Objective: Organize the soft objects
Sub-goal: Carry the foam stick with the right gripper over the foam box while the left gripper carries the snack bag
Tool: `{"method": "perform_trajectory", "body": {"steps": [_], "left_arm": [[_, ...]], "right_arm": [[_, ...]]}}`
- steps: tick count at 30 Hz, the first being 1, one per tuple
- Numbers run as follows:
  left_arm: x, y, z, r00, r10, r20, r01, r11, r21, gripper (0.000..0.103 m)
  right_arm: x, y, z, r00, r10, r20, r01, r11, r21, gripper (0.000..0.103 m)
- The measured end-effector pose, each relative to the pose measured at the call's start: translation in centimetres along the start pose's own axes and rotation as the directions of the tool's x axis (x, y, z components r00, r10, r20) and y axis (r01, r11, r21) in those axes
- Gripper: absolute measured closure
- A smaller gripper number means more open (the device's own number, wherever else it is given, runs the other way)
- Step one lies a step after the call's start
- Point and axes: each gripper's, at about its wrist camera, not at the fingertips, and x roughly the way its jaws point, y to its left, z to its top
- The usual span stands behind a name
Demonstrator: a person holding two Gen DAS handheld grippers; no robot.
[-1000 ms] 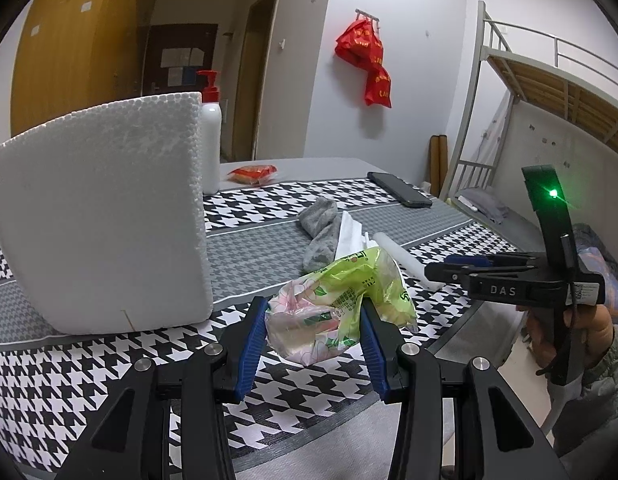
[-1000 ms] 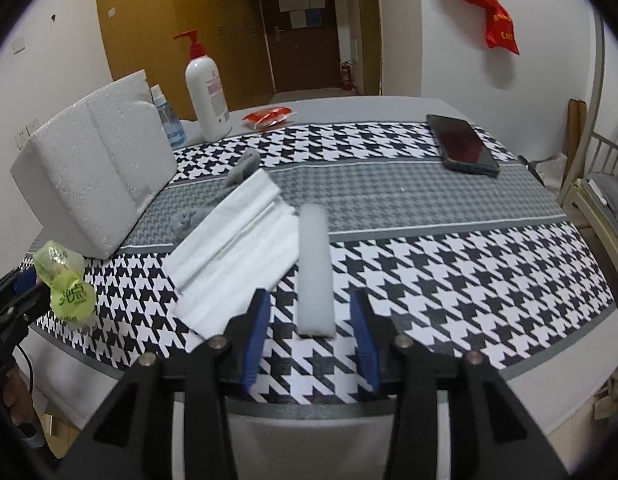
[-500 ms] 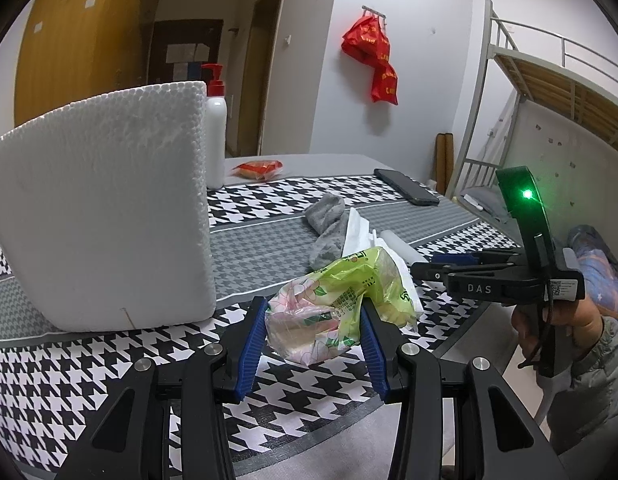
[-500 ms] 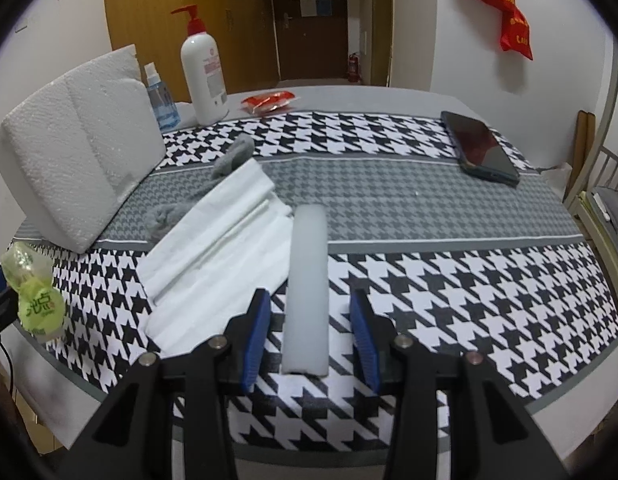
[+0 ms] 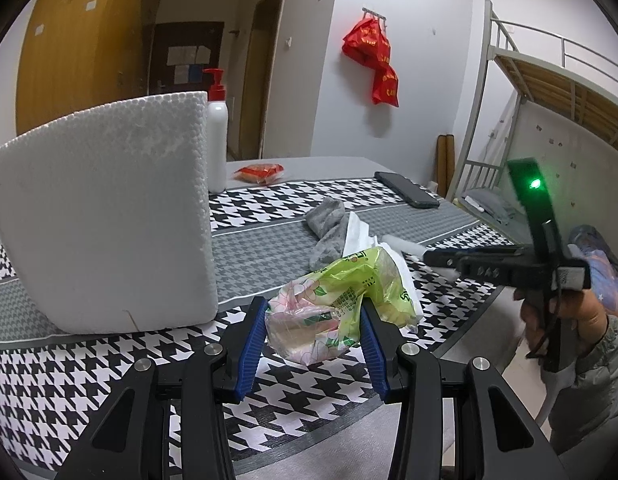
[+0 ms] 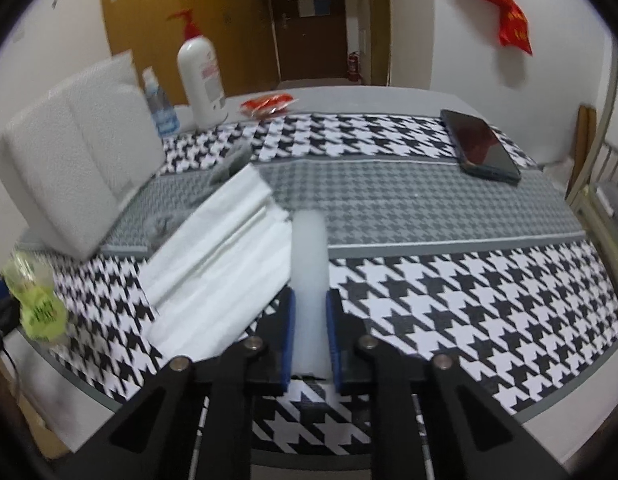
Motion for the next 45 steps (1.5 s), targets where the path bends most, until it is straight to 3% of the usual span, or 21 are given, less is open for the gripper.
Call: {"method": "perform_trajectory", "body": {"steps": [4,23,45], "left_arm": [[-0.3,0.0,0.0,1.000,0.002,0.008,-0.002,1.000,-0.002,0.057],[-2.4,-0.2,0.4,0.999,0.031,0.039,-0.031,1.000,0.001,0.057],[-6.8,2.1,1.2,0.982,0.121,0.148,-0.116,0.992,-0.040,0.057]], "right_arm": [[-1.3,-0.1,0.4,0.998,0.052,0.032,-0.052,0.998,0.019,0.085],[-4.4,0.6,0.8,0.993,0.055,0.107,-0.057,0.998,0.013,0.085],[-7.1,5.6,1.9,0.975,0.146,0.170,-0.132,0.987,-0.091,0.085]]}}
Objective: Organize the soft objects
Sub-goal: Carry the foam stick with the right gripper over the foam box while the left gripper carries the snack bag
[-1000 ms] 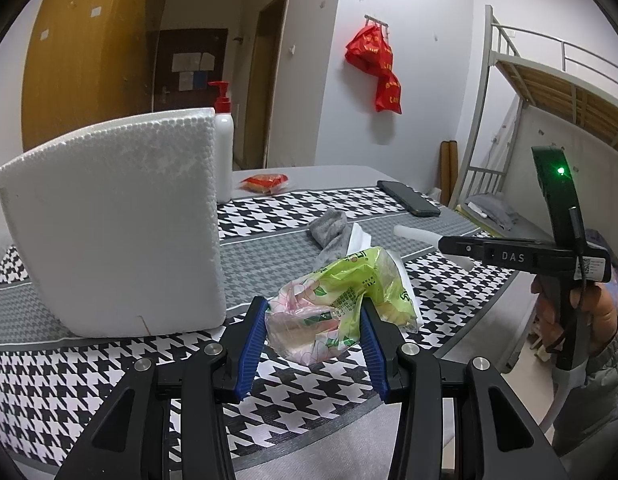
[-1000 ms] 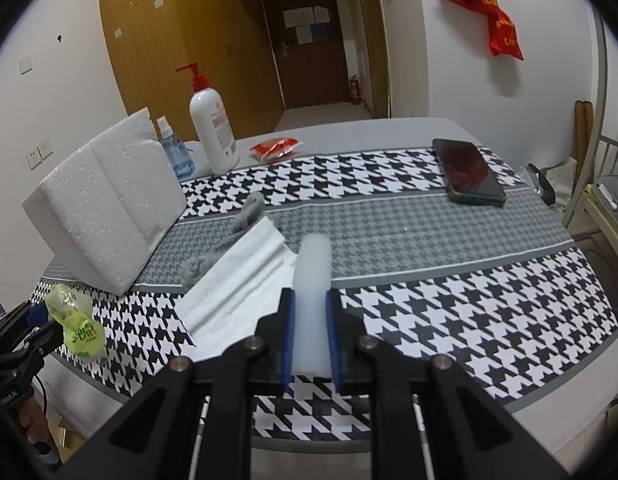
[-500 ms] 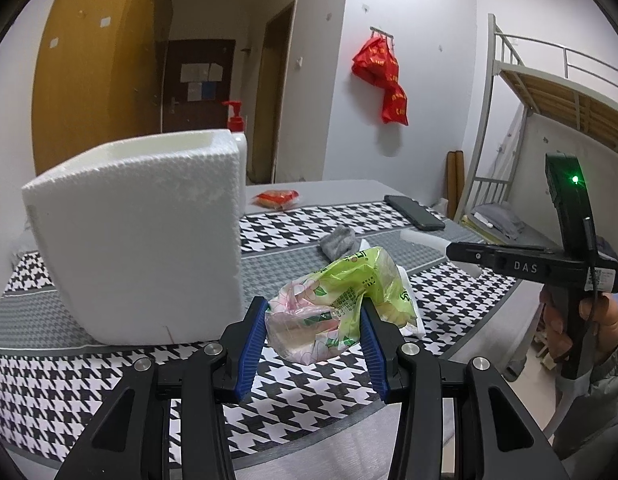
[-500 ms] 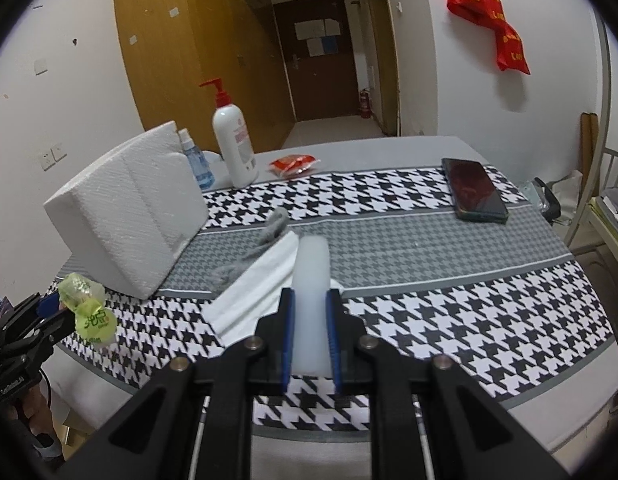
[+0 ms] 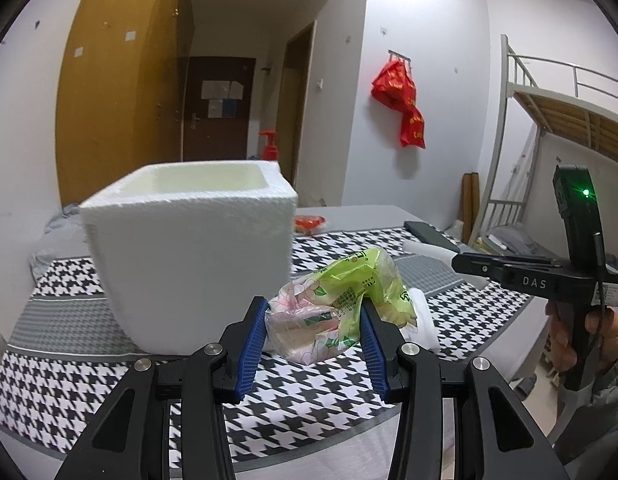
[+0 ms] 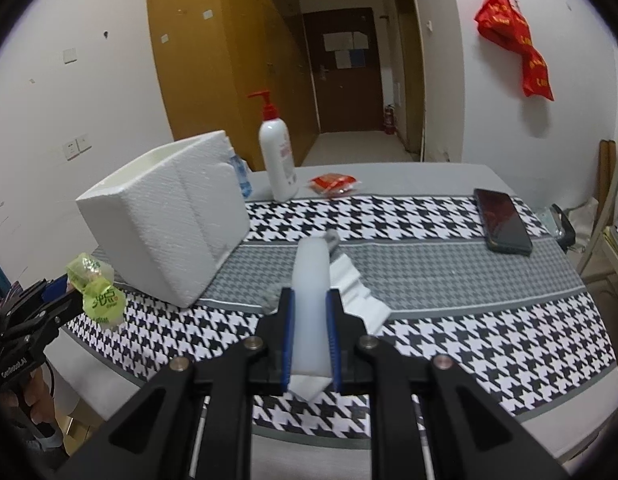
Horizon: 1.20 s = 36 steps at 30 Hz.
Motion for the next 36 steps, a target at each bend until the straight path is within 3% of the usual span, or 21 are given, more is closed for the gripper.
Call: {"method": "perform_trajectory", "body": {"steps": [16,36], "left_arm": [[-2.7,2.3,0.8,0.992,0.105,0.065,-0.102,0.993,-0.052,0.057],[-6.4,5.6,-0.2,0.958,0.266,0.104,-0.251,0.957,-0.144,0.057]], "right_arm": [[-0.1,4.1,2.3,0.995,0.084,0.057,-0.079,0.993,-0.090,0.085],[-0.1,9.0,4.6,0.974,0.206,0.092,-0.184,0.961,-0.208,0.085]]}}
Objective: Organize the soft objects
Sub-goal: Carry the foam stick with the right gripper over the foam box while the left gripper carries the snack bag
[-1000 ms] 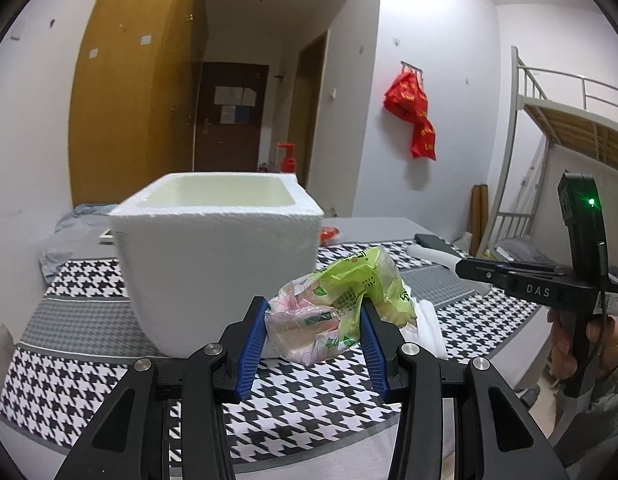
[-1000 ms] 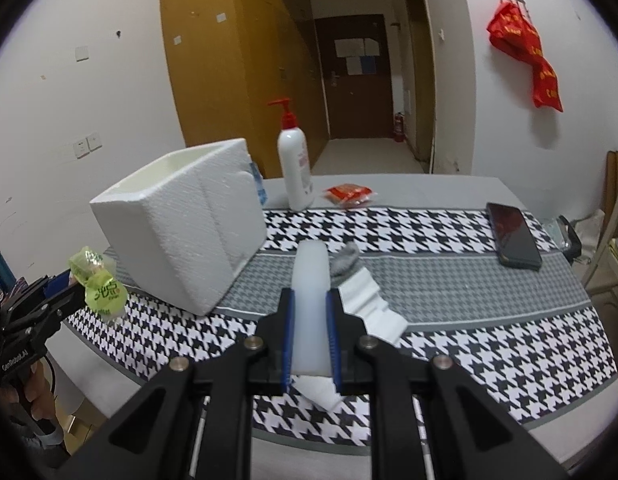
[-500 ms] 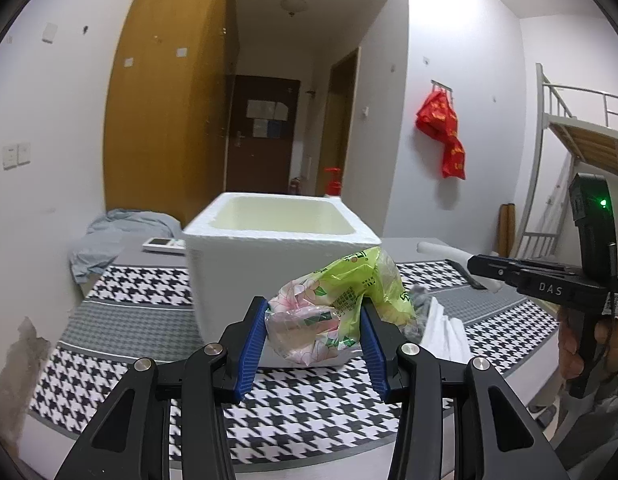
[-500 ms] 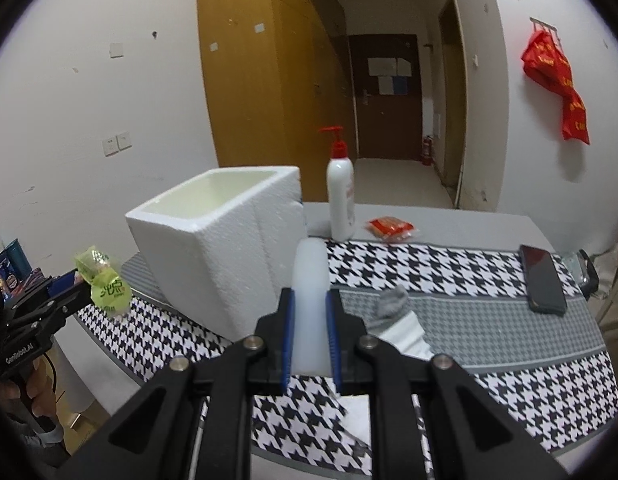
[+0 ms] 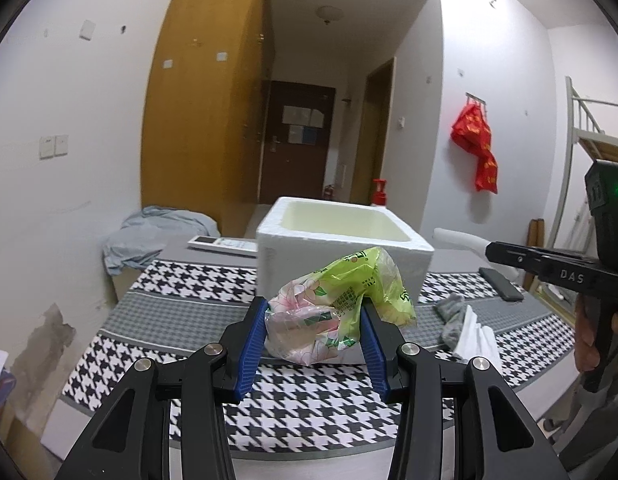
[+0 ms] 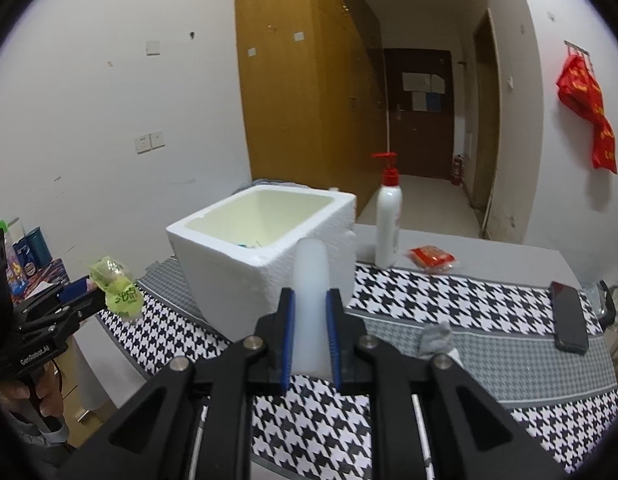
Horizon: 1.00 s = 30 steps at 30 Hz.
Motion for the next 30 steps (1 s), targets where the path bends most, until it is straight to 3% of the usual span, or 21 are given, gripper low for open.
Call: {"method": "perform_trajectory", "body": {"steps": [19,30], "left_arm": [[0.1,1.8,0.8,1.000,0.023,0.010,-0.022,1.000,-0.012,0.057],[-0.5,3.2,0.8,0.997,0.082,-0.004,-0.082,0.997,-0.012,0.057]], "right_arm": [[2.1,3.1,2.9,0.998,0.057,0.012,-0.056,0.996,-0.062,0.085],[4.4,4.2,4.8,0.995,0.099,0.012,-0.098,0.992,-0.081,0.085]]}}
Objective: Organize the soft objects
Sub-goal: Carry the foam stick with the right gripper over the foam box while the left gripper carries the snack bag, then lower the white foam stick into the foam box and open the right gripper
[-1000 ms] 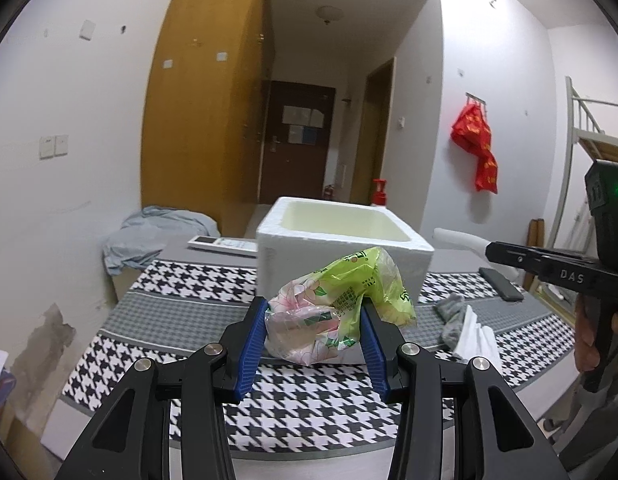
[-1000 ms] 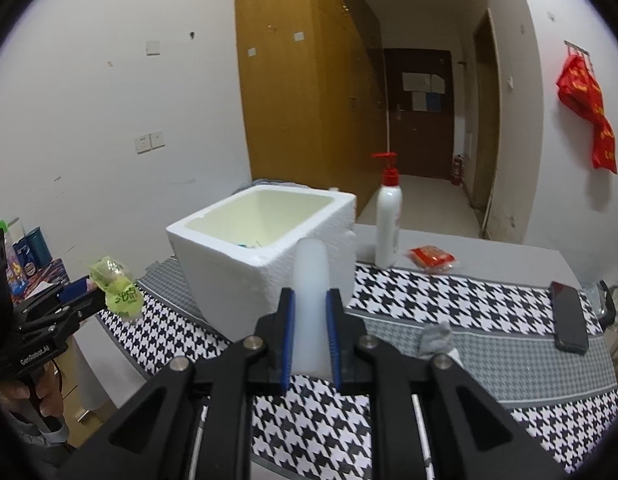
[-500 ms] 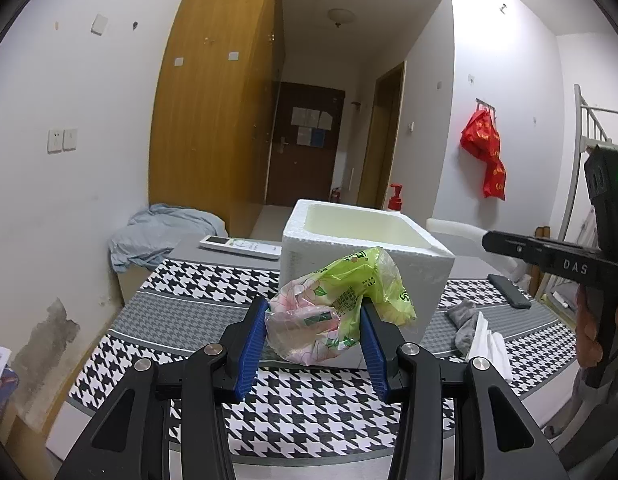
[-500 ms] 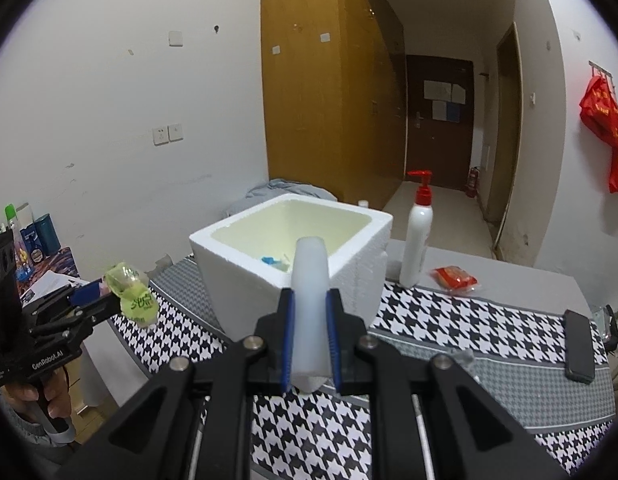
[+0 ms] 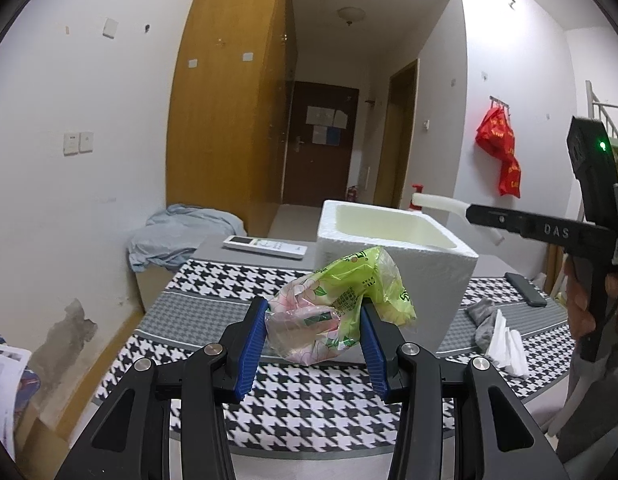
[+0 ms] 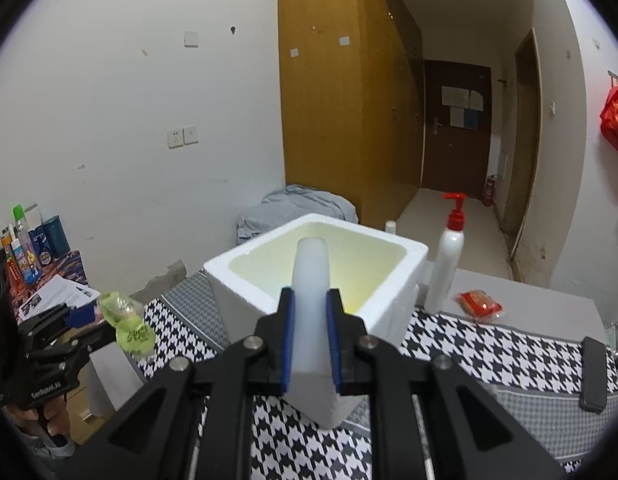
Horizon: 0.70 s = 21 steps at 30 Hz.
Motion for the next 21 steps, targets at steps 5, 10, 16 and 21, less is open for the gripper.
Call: {"method": "perform_trajectory", "body": {"steps": [5,10,16,21], "left_arm": [[-0.2,0.8,-0.2,0.999,0.031,-0.005,-0.031,0.999,-0.012,0.057],[-0.4,1.4,-0.5,0.998,0.056,-0.010,-0.056,0.998,-0.025,0.057],[-0.6,2.0,-0.5,0.997,0.077,-0.007,-0.077,0.996,-0.041,0.057],[-0.8,2.4,-0.7,0.996,0.092,-0.006,-0.093,0.994,-0.050,0.057]], "right_arm": [[1.0,0.1,0.7,1.000,0.010,-0.005,-0.010,1.000,-0.002,0.085],[2.1,0.4,1.2,1.000,0.023,-0.014,-0.023,1.000,-0.007,0.085],[3.1,0.6,1.7,0.999,0.028,-0.019,-0.028,1.000,-0.006,0.085],[4.0,0.4,1.8,0.999,0.018,-0.035,-0.018,1.000,0.004,0.085]]}}
